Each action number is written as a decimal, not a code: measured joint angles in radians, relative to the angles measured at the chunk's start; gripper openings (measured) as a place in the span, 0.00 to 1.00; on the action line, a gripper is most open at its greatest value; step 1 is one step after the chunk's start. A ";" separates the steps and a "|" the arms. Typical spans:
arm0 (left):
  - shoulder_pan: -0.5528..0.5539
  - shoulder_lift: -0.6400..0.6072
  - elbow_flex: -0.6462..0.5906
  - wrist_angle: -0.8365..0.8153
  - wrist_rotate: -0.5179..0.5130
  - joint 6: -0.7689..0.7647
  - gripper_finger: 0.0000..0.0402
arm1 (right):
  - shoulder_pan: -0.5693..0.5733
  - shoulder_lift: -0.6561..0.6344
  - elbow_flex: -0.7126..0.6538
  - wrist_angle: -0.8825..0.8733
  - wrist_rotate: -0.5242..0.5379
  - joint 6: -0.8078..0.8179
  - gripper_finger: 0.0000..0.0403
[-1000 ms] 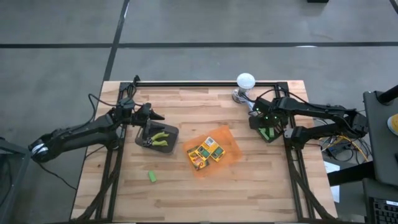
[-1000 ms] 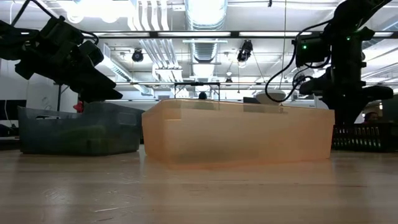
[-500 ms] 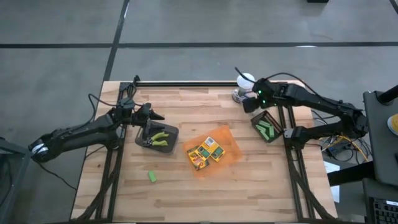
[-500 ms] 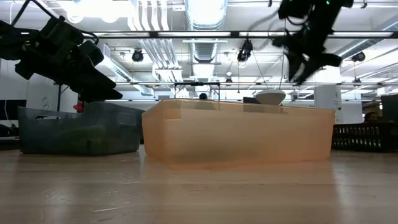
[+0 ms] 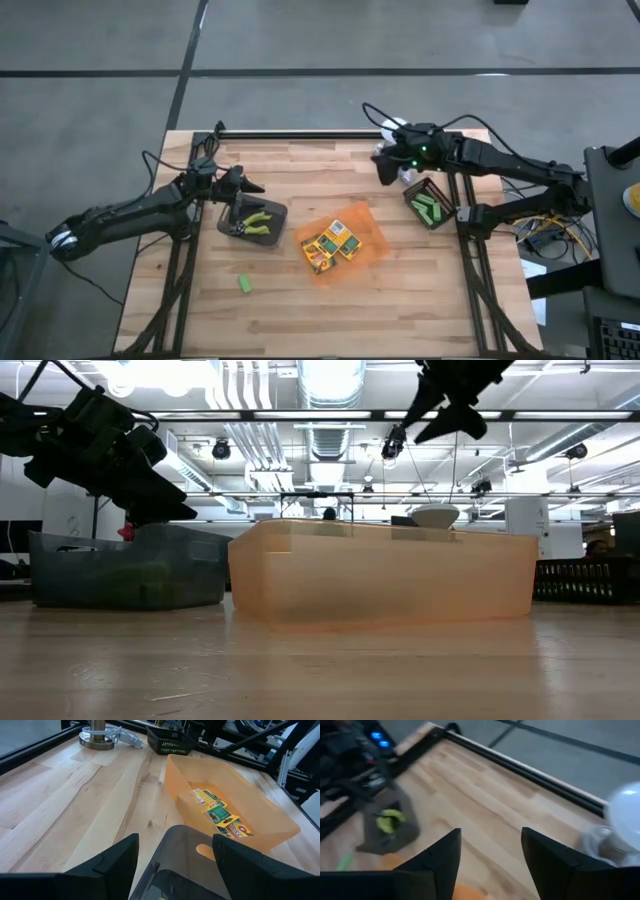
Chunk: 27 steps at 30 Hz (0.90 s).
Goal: Pick & Place School Supplies
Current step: Put the green eraser into the black basket
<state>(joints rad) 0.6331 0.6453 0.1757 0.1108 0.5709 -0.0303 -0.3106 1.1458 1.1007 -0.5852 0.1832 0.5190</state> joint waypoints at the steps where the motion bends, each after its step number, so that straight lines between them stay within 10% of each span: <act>1: 0.000 0.000 0.000 0.000 0.000 0.000 0.65 | 0.009 0.000 -0.005 0.021 -0.010 0.000 0.51; 27: 0.000 0.000 0.000 0.000 0.000 0.000 0.65 | 0.158 -0.163 -0.025 0.253 -0.142 -0.527 0.51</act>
<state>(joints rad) 0.6331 0.6449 0.1757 0.1108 0.5708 -0.0303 -0.1526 0.9827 1.0758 -0.3326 0.0407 -0.0077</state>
